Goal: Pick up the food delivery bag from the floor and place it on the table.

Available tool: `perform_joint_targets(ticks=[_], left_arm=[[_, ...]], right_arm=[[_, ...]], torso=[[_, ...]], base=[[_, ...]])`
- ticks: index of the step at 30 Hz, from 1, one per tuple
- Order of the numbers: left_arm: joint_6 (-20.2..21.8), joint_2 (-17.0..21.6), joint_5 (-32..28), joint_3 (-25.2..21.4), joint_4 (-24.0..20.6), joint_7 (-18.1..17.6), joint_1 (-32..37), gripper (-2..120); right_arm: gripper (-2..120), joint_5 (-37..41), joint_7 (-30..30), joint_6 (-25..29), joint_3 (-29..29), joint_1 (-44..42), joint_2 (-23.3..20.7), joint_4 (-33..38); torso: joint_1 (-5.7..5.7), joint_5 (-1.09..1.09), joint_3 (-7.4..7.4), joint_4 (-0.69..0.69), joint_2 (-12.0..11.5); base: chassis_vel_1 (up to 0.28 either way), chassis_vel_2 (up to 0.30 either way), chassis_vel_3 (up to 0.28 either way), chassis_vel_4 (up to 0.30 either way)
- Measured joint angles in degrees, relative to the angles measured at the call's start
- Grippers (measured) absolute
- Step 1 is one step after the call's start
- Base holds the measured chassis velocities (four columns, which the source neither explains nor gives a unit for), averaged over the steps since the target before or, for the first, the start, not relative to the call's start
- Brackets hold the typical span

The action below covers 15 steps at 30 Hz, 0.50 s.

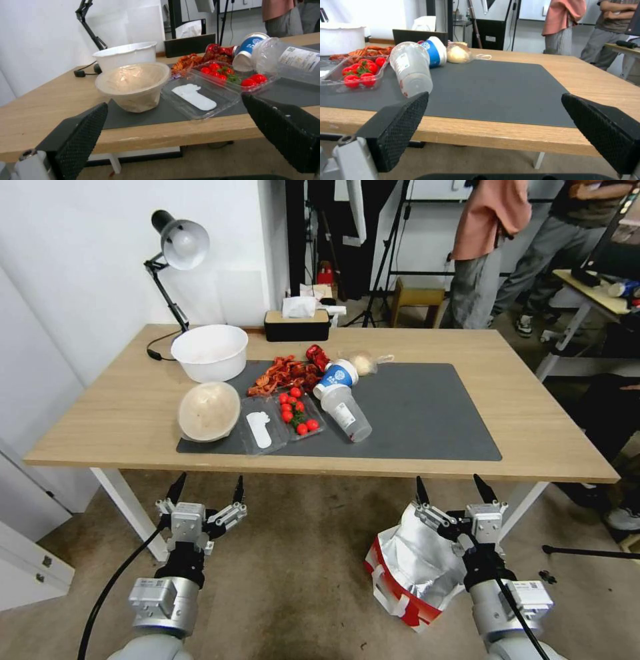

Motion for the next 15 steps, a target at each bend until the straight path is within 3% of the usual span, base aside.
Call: perform_joint_targets(ticks=[15], left_arm=[[0.0,0.0,0.0,0.0,0.0,0.0,0.0,100]], right_arm=[[100,0.0,0.0,0.0,0.0,0.0,0.0,0.0]], torso=[[0.00,0.00,0.00,0.00,0.0]], base=[[0.000,0.000,0.000,0.000]])
